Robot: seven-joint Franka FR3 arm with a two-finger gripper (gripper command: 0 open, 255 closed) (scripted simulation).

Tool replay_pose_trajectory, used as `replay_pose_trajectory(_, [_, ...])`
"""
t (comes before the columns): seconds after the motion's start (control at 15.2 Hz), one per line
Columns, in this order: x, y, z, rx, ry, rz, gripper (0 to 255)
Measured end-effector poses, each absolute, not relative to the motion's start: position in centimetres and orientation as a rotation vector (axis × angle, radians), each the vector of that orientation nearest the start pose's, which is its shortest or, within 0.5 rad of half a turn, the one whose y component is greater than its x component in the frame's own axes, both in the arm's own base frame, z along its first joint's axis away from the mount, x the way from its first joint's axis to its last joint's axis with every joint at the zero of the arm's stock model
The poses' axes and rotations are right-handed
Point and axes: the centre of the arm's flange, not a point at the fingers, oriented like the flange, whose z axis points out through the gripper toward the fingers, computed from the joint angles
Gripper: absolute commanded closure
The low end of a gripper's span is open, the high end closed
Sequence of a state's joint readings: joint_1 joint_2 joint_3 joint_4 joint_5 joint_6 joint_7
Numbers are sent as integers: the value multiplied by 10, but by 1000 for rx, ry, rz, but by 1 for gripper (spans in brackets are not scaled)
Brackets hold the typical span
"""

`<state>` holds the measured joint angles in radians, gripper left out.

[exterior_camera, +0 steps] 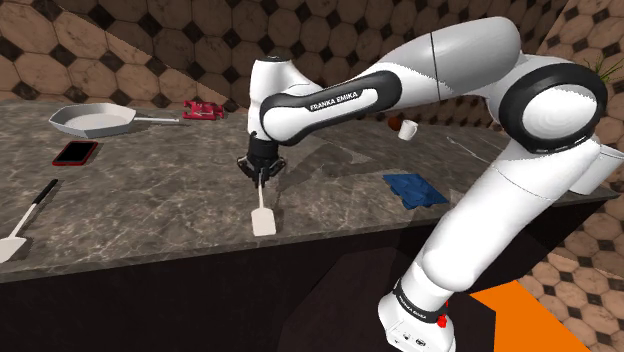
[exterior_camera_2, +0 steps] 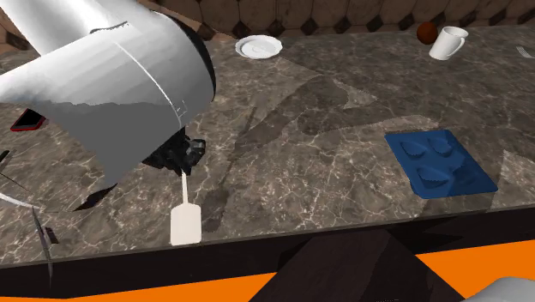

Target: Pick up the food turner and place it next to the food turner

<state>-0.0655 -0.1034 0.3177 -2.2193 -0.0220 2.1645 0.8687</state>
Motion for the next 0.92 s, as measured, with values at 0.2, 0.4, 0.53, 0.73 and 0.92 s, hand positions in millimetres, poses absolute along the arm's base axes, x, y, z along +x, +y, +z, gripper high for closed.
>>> replay_pose_trajectory(0.2, [515, 166, 422, -3016, 942, -100, 255])
replay_pose_trajectory(0.4, [529, 203, 424, -3016, 942, -101, 255])
replay_pose_trajectory(0.53, [541, 228, 424, -3016, 942, -100, 255])
replay_pose_trajectory(0.73, [559, 262, 422, -3016, 942, -100, 255])
replay_pose_trajectory(0.92, [574, 299, 423, -3015, 942, -99, 255])
